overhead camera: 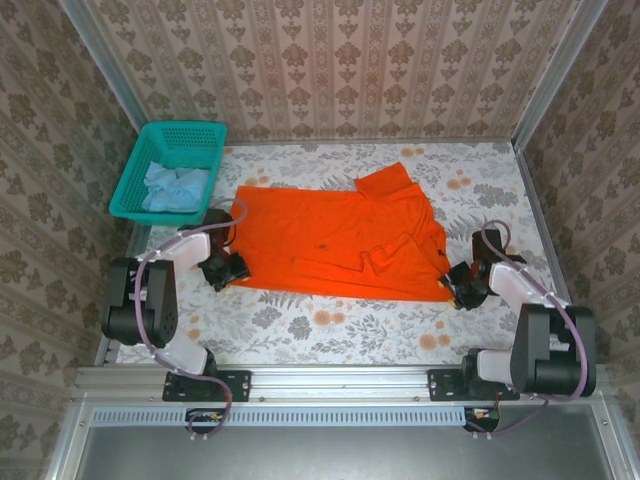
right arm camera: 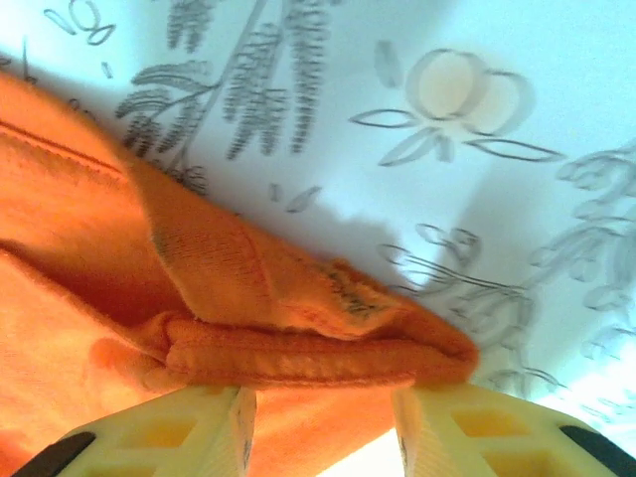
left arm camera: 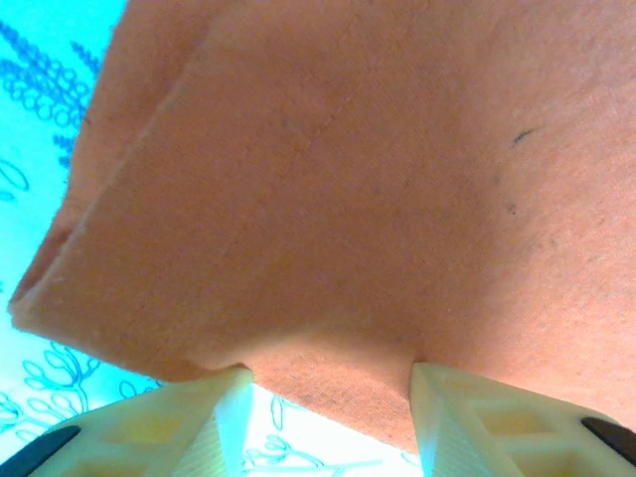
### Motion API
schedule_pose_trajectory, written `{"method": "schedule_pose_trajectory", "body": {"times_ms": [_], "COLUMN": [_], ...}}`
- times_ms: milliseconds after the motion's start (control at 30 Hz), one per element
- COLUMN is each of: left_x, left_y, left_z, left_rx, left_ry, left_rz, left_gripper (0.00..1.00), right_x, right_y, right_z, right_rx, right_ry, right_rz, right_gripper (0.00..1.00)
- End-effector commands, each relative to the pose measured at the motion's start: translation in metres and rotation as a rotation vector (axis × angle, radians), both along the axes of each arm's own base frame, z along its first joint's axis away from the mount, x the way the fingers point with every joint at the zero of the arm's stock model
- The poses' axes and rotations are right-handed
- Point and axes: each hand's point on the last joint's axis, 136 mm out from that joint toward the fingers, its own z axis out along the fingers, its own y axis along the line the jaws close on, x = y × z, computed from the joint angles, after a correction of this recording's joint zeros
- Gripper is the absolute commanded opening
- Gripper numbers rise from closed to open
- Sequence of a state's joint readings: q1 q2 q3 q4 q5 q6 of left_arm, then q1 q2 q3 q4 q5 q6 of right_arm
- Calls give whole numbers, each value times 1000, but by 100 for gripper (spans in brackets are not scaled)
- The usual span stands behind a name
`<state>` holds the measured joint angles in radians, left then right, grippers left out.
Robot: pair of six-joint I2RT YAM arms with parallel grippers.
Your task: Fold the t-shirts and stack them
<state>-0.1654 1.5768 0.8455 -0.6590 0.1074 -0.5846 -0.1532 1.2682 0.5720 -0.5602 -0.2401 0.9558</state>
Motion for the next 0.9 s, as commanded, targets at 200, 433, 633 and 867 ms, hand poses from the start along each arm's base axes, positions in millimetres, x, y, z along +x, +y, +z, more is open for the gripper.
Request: {"method": "schedule_pose_trajectory", "body": {"times_ms": [200, 433, 633, 867], "left_x": [-52, 22, 113, 213], "left_y": [-14, -5, -12, -29], "left_z": [2, 74, 117, 101], "left_rx": [-35, 16, 41, 66], "left_ry": [139, -51, -190, -240], "left_rz": [27, -20, -95, -159], "left_gripper": [50, 65, 72, 70], "right_x": [-25, 33, 119, 240], "right_y": [-22, -39, -19, 1], "right_z": [8, 72, 112, 115], "right_rx": [-93, -211, -213, -271], "right_ry": [24, -201, -365, -451], "right_rz": [-102, 16, 257, 480], "right_gripper": [46, 51, 58, 61]}}
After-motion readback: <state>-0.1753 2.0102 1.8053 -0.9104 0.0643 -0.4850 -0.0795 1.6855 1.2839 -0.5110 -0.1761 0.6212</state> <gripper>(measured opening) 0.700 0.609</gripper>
